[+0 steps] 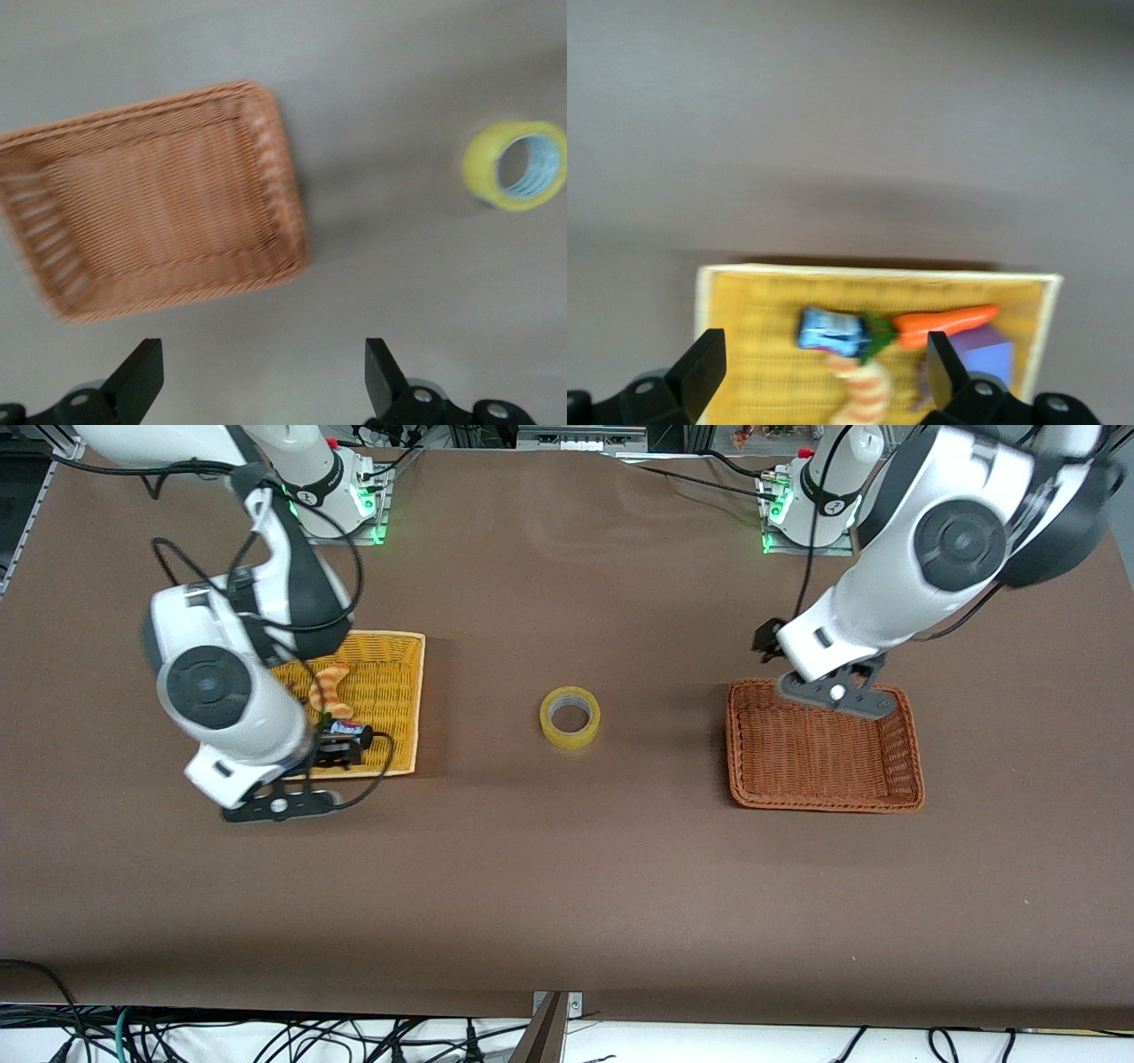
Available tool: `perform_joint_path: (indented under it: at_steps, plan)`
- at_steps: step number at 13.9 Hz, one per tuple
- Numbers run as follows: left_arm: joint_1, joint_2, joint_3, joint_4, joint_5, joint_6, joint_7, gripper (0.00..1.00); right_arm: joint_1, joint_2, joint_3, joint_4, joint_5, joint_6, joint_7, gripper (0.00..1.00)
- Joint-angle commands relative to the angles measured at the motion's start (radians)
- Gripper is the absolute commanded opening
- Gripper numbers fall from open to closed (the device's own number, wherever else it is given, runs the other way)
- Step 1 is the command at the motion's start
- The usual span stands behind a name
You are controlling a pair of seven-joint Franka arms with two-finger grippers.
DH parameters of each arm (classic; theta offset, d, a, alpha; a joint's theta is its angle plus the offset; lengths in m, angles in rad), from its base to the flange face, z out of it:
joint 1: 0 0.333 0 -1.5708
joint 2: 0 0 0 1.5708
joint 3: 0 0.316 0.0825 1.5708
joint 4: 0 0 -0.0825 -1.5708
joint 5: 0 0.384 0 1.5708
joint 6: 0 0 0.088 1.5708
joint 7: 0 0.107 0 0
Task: Transfer tape with both arms
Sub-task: 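Set the tape down mid-table while the left gripper reaches toward it, then grasp the tape roll with the left gripper while the right gripper retracts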
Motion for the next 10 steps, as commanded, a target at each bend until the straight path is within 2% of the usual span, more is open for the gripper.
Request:
perform_joint_path:
  at_steps: [1,2,4,6,8,10]
  plan:
    - [-0.053,0.107,-0.02,0.033,-0.03,0.094,-0.037,1.0,-0.067,-0.066,-0.062,-0.011,0.124,-0.019,-0.103,1.0]
    - [-0.098,0.135,-0.02,0.033,-0.024,0.134,-0.059,1.0,-0.07,-0.083,-0.101,-0.011,0.148,-0.036,-0.107,1.0]
    - [-0.185,0.225,-0.02,0.032,-0.016,0.276,-0.101,1.0,-0.074,-0.111,-0.138,-0.01,0.152,-0.088,-0.106,1.0]
    - [-0.241,0.3,-0.02,0.029,-0.016,0.409,-0.117,1.0,-0.114,-0.17,-0.181,-0.014,0.197,-0.075,-0.155,1.0]
    - [-0.271,0.366,-0.02,0.022,-0.016,0.512,-0.119,1.0,-0.159,-0.252,-0.181,-0.022,0.207,-0.081,-0.233,1.0]
    - [-0.31,0.428,-0.014,0.019,-0.015,0.58,-0.125,1.0,-0.166,-0.348,-0.193,-0.095,0.199,-0.092,-0.238,1.0]
